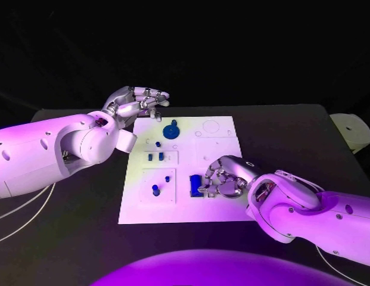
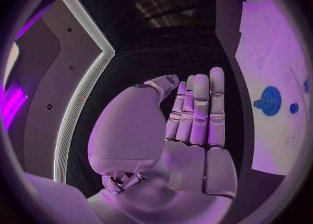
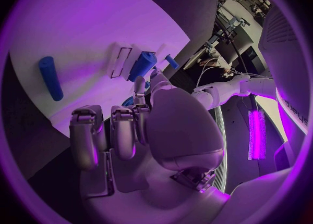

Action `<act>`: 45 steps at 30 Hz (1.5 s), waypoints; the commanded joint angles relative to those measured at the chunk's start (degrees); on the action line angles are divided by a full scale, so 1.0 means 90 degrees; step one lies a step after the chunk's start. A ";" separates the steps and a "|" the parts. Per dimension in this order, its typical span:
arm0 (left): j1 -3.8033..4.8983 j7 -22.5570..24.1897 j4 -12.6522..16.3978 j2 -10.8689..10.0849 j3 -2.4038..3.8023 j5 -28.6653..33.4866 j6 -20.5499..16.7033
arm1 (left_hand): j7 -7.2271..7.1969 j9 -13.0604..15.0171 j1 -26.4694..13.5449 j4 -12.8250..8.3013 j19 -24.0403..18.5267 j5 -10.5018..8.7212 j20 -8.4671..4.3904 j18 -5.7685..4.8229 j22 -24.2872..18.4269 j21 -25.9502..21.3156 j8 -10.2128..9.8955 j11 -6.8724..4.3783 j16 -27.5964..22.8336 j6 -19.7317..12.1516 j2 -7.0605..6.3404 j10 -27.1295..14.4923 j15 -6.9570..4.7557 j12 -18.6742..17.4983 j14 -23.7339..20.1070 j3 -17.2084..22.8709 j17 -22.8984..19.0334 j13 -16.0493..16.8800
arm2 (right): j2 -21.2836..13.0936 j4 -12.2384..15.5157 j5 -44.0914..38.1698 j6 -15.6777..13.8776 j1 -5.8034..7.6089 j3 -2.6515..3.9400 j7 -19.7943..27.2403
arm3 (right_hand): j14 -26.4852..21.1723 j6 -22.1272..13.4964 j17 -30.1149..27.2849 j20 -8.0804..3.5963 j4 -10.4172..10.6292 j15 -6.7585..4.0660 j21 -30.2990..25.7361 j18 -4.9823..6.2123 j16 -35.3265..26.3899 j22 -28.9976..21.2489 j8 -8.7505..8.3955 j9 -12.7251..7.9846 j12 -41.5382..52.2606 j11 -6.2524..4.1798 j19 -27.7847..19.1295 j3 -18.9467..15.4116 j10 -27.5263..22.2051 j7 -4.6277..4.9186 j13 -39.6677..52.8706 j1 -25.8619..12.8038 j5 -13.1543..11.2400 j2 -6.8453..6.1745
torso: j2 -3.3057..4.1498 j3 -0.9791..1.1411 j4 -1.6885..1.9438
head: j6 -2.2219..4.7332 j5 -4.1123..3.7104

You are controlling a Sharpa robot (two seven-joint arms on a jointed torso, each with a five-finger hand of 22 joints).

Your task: Assemble the parts on the task board

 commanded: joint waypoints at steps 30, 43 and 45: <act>0.0004 0.0035 0.0016 -0.0011 0.0004 0.0029 0.0083 | -0.0010 -0.0006 -0.0014 0.0040 0.0049 0.0028 0.0002 0.0094 -0.0017 -0.0049 0.0029 -0.0012 0.0005 -0.0043 0.0058 -0.0043 0.0021 0.0043 -0.0017 -0.0004 -0.0011 0.0013 | -0.0155 -0.0006 -0.0268 -0.0282 -0.0059 0.0018 -0.0029 | 0.0623 0.0030 0.1426 -0.0038 0.0009 -0.0012 0.0028 -0.0090 0.0004 0.1677 -0.0007 -0.0025 -0.0075 -0.0008 0.0666 0.0107 0.0282 0.0006 0.1153 0.0104 0.0050 -0.0041 | -0.0010 0.0002 -0.0008 | -0.0025 0.0029; 0.0004 0.0018 0.0027 -0.0038 0.0002 0.0030 0.0094 | -0.0010 -0.0006 -0.0014 0.0040 0.0049 0.0028 0.0002 0.0094 -0.0017 -0.0049 0.0029 -0.0012 0.0005 -0.0043 0.0058 -0.0043 0.0021 0.0043 -0.0017 -0.0004 -0.0011 0.0013 | -0.1298 0.0336 -0.0264 -0.0263 0.0185 0.0042 -0.0054 | 0.0604 -0.0318 0.1341 0.0099 0.0044 0.0169 0.0028 -0.0090 -0.0031 0.1677 -0.0465 -0.0243 -0.0371 0.0210 0.0666 0.0153 0.0130 0.0263 0.0993 -0.0104 0.0067 -0.0061 | -0.0019 -0.0009 -0.0045 | 0.0034 -0.0129; 0.0004 0.0018 0.0027 -0.0042 0.0002 0.0030 0.0091 | -0.0010 -0.0006 -0.0014 0.0040 0.0049 0.0028 0.0002 0.0094 -0.0017 -0.0049 0.0029 -0.0012 0.0005 -0.0043 0.0058 -0.0043 0.0021 0.0043 -0.0017 -0.0004 -0.0011 0.0013 | -0.1402 0.0316 -0.0325 -0.0202 0.0156 0.0037 -0.0104 | 0.0605 -0.0318 0.1347 0.0106 0.0045 0.0174 0.0028 -0.0090 -0.0029 0.1677 -0.0483 -0.0251 -0.0377 0.0216 0.0666 0.0147 0.0128 0.0269 0.0990 -0.0131 0.0052 -0.0062 | -0.0024 -0.0012 -0.0052 | 0.0036 -0.0142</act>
